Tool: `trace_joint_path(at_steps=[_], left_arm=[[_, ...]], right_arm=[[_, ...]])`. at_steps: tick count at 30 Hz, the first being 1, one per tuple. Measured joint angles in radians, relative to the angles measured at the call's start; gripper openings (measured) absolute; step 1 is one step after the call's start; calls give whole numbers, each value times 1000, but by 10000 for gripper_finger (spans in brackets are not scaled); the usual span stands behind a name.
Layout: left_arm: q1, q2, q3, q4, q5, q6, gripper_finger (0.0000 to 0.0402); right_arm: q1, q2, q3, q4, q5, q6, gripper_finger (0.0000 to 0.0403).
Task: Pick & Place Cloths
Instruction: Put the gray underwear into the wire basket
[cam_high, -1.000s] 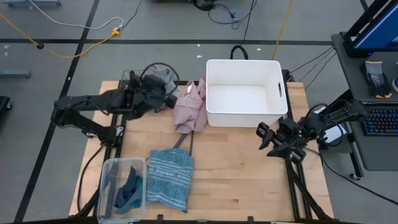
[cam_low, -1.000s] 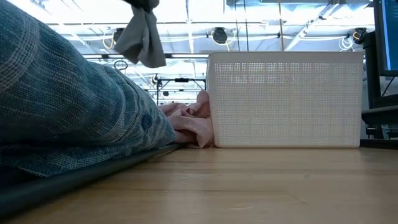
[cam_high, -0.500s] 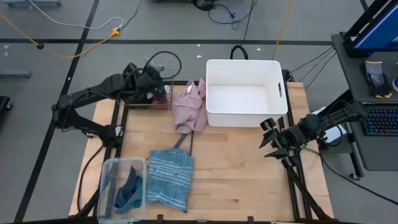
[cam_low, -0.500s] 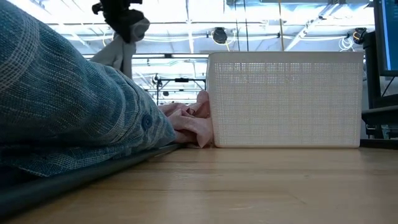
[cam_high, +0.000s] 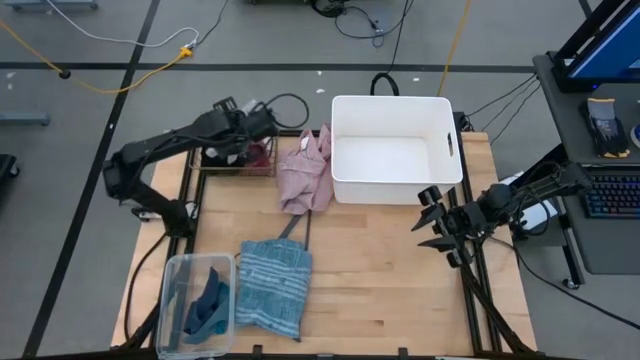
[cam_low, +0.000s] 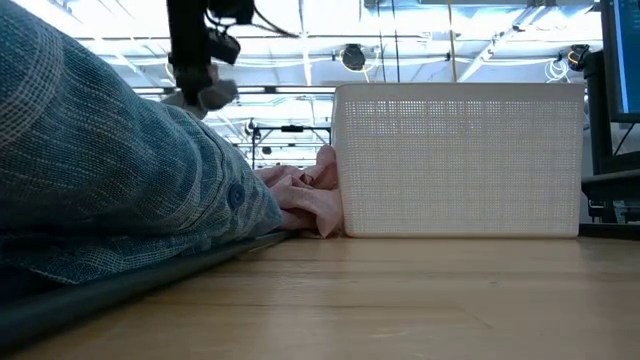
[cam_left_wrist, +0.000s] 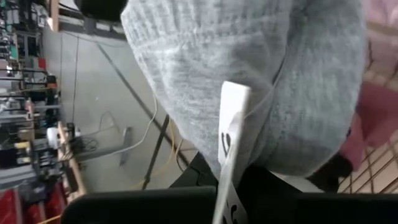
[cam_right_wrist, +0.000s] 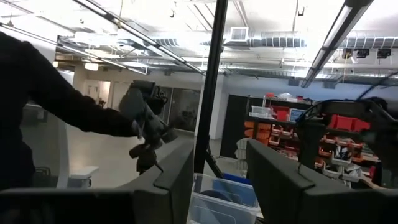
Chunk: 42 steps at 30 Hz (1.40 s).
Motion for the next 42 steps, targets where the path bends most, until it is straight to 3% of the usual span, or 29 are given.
trace_joint_path(at_steps=[10,24,30,37,42], left_arm=[[71,93,0,-27,13,24,0],[152,230,0,-28,402,-74,3],[192,254,0,-55,437,-106,8],[270,254,0,-97,552,-223,31],[285,254,0,-91,620,-233,65]], right_arm=[[0,0,0,0,0,0,139],[0,0,0,1,0,76,139],[0,0,1,1,0,125,139],[0,0,1,1,-4,125,139],[0,0,1,9,-4,125,139]])
